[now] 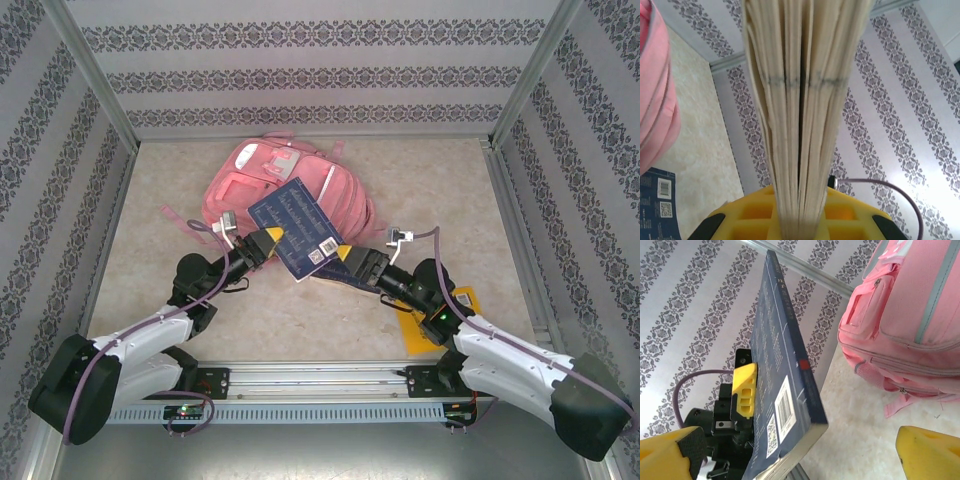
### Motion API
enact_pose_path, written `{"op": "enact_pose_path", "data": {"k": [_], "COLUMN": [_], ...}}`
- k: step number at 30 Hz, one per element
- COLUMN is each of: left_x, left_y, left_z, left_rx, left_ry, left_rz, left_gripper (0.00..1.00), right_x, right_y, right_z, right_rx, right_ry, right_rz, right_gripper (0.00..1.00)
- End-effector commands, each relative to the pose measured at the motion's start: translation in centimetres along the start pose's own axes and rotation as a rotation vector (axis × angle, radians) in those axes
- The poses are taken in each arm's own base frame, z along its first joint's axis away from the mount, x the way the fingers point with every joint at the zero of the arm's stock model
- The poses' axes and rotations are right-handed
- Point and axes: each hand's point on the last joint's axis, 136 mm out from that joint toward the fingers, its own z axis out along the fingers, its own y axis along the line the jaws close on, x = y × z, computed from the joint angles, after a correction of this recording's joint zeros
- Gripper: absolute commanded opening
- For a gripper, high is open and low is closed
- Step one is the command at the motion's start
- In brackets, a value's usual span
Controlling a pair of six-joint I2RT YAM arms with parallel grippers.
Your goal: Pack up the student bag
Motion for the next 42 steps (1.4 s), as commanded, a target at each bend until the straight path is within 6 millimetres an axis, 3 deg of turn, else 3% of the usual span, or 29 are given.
{"op": "enact_pose_path", "data": {"k": [1,13,15,22,27,35,39,41,42], "left_x": [-1.2,-0.2,-0.4,-0.1,0.2,1.2,1.7,2.0,2.1], "left_y": [-3.1,-2.9,-3.0,-1.8,-1.3,-0.2,0.5,1.0,1.5], "left_z": [-0.2,-0.7,-0.8,-0.5,0.0,0.1,0.1,0.0,-0.2], "left_rx": [0.108,0.061,0.066,0.057,0.077,0.056,0.026,0.001,-0.021], "left_ry": [-0.084,-0.183,-0.200,-0.233,-0.248,-0.243,-0.221,-0.205,-0.202], "left_rz": [0.037,0.095,0.088,0.015,-0.020,-0.023,-0.032,-0.026,-0.028], "left_gripper": [0.00,0.00,0.00,0.00,0.00,0.00,0.00,0.00,0.06], "right_x": [-1.3,-1.1,-1.4,-0.8,-0.9,-0.4,-0.9,-1.6,-2.0], "right_y": [1.9,2.6,3.8,4.7,4.2,2.7,1.5,-0.1,-0.8], "right_z": [0.2,2.1,2.8,4.5,5.3,6.3,6.0,5.0,4.3], "right_rx": [-0.059,-0.062,-0.088,-0.133,-0.128,-0.128,-0.076,-0.006,0.030], "right_ry": [-0.074,-0.087,-0.094,-0.076,-0.096,-0.110,-0.154,-0.199,-0.213], "right_rz": [-0.017,-0.018,-0.024,-0.021,0.023,0.109,0.092,0.086,0.077], "right_gripper": [0.98,0.95,0.94,0.83,0.74,0.53,0.09,0.00,0.00]}}
